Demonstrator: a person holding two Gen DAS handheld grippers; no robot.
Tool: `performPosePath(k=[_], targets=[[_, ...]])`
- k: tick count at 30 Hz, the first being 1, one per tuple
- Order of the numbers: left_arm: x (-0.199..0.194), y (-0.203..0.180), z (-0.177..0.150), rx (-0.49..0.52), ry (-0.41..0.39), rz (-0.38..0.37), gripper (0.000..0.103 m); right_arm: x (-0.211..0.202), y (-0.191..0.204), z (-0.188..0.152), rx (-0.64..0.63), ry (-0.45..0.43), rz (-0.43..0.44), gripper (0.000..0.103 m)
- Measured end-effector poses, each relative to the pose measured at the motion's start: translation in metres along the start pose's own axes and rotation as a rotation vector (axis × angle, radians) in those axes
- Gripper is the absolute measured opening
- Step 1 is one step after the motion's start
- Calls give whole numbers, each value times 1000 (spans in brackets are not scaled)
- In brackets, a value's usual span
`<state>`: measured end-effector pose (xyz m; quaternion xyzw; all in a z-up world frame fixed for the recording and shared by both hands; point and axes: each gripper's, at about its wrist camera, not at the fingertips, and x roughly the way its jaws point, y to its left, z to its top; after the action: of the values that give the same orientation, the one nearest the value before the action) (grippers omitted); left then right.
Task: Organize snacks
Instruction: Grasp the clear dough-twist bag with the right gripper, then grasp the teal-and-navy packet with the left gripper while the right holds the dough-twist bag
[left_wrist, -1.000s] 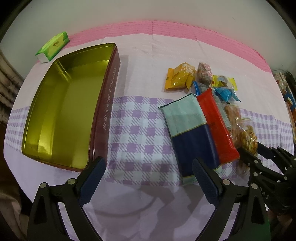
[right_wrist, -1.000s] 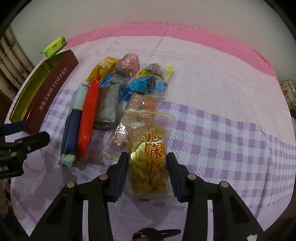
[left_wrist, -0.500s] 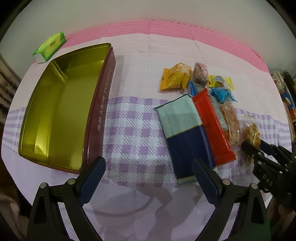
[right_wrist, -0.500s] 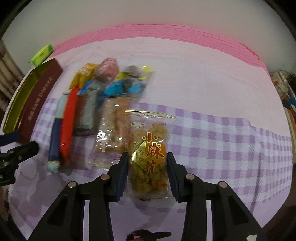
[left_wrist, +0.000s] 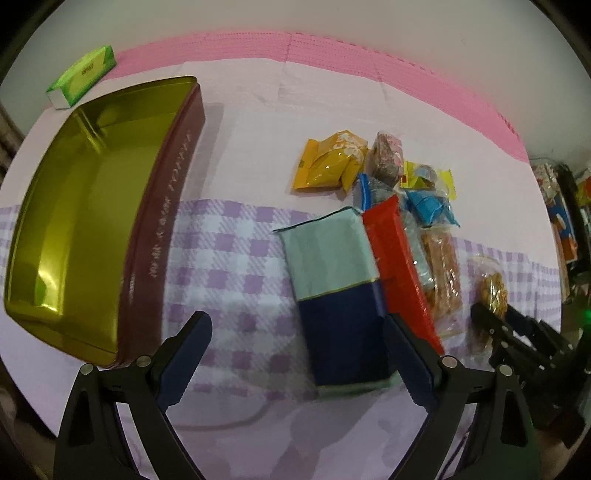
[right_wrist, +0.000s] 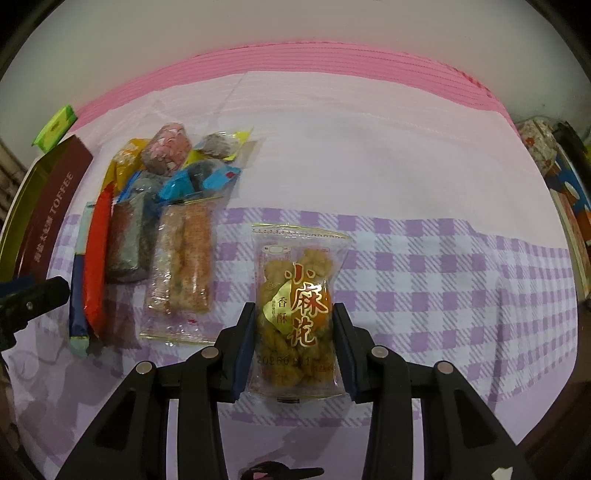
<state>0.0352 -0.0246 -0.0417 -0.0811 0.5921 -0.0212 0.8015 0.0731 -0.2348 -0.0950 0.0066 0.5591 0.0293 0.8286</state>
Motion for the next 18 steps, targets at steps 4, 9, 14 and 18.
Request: performPosePath(k=[4,9,14,18], targets=[[3,-3,4,-20,-6,-24,92,-1,-4,0,16,4,5,37],[12,-8,7,-17,2,-22,87,0,-3,0,18,5,7,37],[18,-6,5,6,7,16,85,0,-5,1,21,9,11,38],[25,0,-2,17,39,35,80,1,-3,0,22,10,11,38]])
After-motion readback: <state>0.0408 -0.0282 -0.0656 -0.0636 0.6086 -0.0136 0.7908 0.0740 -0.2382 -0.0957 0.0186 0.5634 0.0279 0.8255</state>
